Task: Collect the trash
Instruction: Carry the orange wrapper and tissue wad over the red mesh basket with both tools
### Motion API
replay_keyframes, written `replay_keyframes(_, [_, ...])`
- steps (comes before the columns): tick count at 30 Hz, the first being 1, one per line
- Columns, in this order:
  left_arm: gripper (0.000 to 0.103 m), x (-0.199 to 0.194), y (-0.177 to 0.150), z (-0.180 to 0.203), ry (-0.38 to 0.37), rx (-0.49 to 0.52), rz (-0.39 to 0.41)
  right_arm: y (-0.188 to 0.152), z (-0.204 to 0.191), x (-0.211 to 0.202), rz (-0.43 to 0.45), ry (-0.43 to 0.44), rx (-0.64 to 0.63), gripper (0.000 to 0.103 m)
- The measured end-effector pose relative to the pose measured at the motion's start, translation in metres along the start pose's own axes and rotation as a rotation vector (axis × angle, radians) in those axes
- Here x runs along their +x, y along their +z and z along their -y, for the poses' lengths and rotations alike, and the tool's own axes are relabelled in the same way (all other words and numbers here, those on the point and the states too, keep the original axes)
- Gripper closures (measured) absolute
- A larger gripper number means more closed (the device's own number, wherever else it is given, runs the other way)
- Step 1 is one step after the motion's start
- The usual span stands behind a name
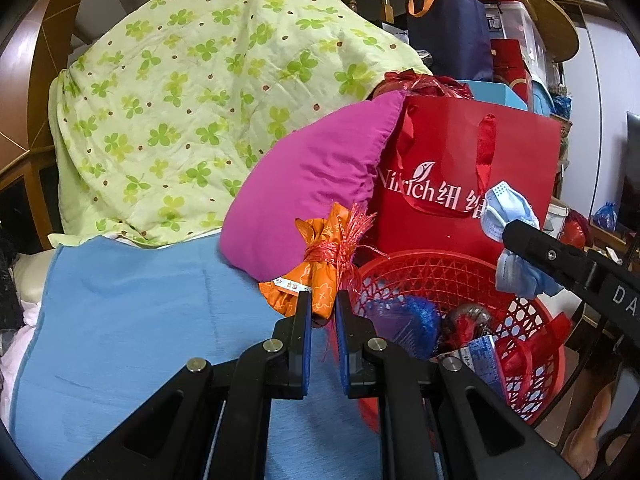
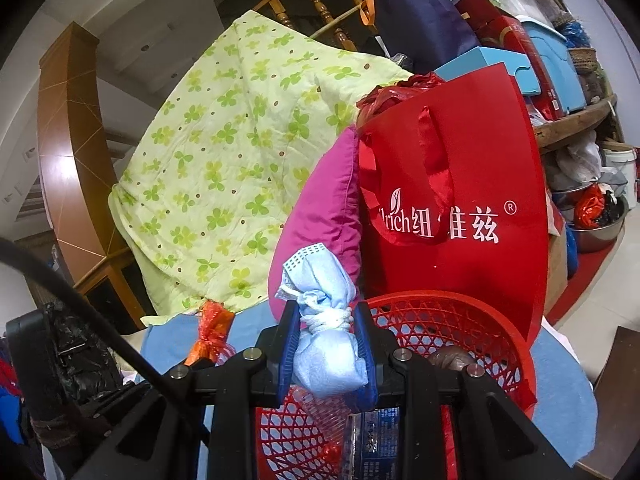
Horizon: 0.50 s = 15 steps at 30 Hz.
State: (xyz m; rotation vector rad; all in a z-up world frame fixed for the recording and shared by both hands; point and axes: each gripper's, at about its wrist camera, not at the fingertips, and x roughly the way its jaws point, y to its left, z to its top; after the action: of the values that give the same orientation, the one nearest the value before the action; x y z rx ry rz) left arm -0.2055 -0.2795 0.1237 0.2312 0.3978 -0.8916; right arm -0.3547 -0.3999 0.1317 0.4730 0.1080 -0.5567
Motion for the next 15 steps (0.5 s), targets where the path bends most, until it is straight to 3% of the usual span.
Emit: replay_keyframes(15, [0.091, 0.0086, -0.0006, 0.009, -0.047, 0.003, -0.025, 0.0003, 0.0081, 0.0023, -0.003, -0.007, 0.031, 0.073])
